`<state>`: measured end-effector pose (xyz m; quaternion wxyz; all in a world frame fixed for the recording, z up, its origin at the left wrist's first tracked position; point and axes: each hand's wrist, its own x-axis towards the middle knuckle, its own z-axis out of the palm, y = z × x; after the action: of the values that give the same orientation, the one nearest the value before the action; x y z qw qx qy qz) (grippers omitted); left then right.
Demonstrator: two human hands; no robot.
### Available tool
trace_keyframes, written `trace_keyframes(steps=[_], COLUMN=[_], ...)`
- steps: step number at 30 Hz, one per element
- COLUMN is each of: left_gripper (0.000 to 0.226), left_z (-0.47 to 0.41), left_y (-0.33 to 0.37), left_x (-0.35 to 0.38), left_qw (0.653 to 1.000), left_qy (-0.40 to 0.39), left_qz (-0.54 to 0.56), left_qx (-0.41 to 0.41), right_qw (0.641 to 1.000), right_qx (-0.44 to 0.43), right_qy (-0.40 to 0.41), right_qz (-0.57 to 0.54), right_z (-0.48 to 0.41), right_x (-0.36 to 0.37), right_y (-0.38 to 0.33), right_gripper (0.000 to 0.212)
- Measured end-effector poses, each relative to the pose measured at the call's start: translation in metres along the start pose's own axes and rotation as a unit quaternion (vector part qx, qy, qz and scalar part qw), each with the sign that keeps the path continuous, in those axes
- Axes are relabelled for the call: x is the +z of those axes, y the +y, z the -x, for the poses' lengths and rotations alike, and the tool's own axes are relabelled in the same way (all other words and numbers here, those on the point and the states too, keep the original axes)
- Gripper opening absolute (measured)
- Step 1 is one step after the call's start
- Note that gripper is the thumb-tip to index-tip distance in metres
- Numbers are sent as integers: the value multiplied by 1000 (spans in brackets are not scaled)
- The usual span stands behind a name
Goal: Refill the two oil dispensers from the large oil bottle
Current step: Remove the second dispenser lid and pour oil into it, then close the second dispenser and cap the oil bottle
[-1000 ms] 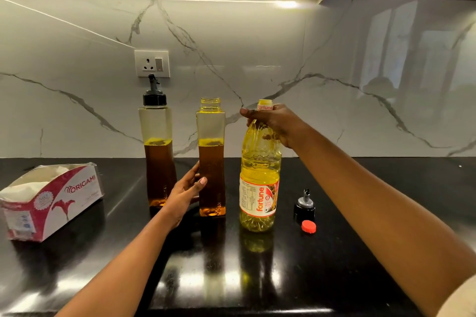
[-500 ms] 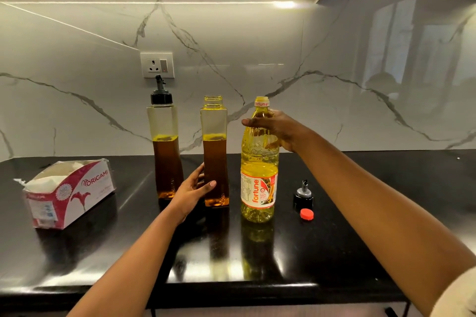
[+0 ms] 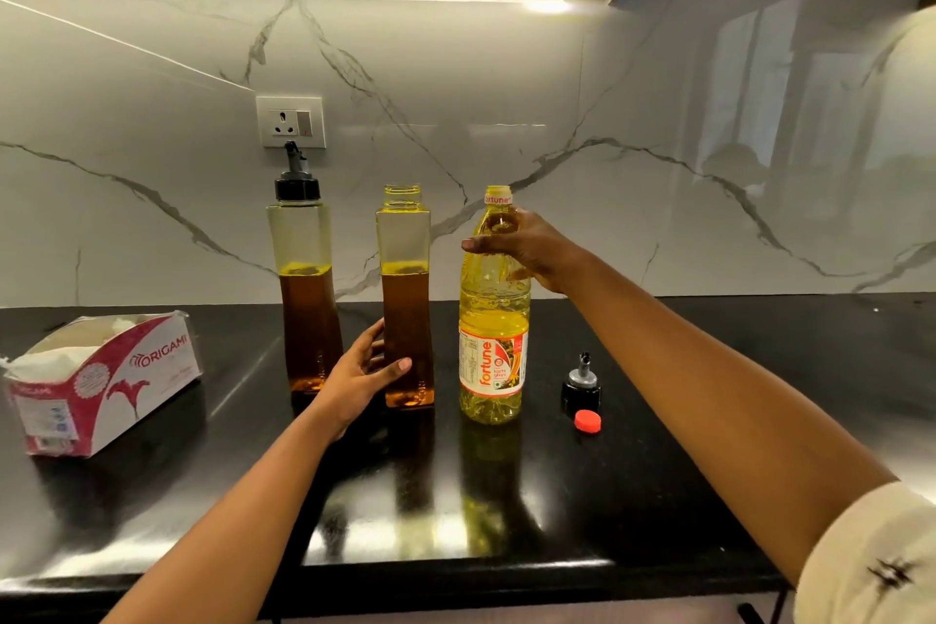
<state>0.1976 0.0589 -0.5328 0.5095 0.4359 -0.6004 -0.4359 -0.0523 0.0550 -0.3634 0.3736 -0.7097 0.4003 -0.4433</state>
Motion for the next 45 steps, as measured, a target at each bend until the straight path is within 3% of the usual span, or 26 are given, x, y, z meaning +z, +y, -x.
trace_keyframes(steps=[7, 19, 22, 26, 28, 32, 35, 41, 45], left_gripper=[85, 81, 78, 76, 81, 87, 90, 97, 93], left_z=[-4, 0, 4, 12, 17, 30, 37, 47, 50], left_y=[1, 3, 8, 14, 15, 17, 18, 22, 26], left_x=[2, -2, -3, -5, -5, -4, -3, -1, -5], left_qw=[1000, 999, 999, 998, 998, 997, 997, 997, 997], left_qy=[3, -5, -14, -33, -38, -43, -45, -45, -54], left_qz=[-16, -19, -23, -44, -51, -55, -52, -51, -53], left_qx=[20, 27, 19, 10, 11, 20, 24, 25, 20], right_qw=[998, 995, 991, 980, 972, 918, 890, 908, 949], right_qx=[-39, -69, -79, 6, 76, 184, 216, 204, 87], right_qy=[41, 66, 106, 188, 161, 60, 55, 103, 210], right_qz=[42, 13, 17, 61, 154, 347, 398, 350, 218], right_z=[-20, -18, -4, 28, 45, 72, 83, 93, 96], right_x=[-13, -23, -25, -34, -37, -35, -34, -38, -45], right_y=[14, 21, 23, 54, 80, 118, 131, 127, 64], right_gripper=[59, 65, 70, 58, 47, 68, 76, 60, 58])
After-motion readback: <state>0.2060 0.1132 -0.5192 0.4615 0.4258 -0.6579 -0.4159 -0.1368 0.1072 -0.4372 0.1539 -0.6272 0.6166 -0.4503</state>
